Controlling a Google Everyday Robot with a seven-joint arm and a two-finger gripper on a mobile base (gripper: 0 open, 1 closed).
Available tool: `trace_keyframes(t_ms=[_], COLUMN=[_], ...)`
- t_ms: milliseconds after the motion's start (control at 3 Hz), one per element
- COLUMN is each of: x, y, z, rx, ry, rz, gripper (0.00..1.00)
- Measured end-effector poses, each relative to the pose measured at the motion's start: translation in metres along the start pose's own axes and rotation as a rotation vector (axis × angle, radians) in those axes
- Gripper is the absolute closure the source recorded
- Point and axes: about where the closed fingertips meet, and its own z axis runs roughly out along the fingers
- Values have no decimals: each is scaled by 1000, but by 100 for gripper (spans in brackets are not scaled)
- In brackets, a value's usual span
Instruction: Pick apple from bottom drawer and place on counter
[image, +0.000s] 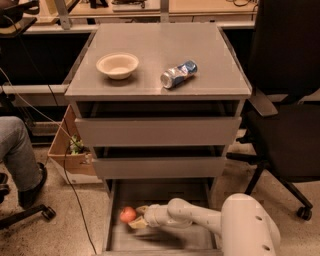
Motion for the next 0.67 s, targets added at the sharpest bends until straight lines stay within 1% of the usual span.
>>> trace_keyframes(t_ms=[667], x=[21], y=[15], z=[0], rx=[-26], ry=[79], rz=[11], gripper=[100])
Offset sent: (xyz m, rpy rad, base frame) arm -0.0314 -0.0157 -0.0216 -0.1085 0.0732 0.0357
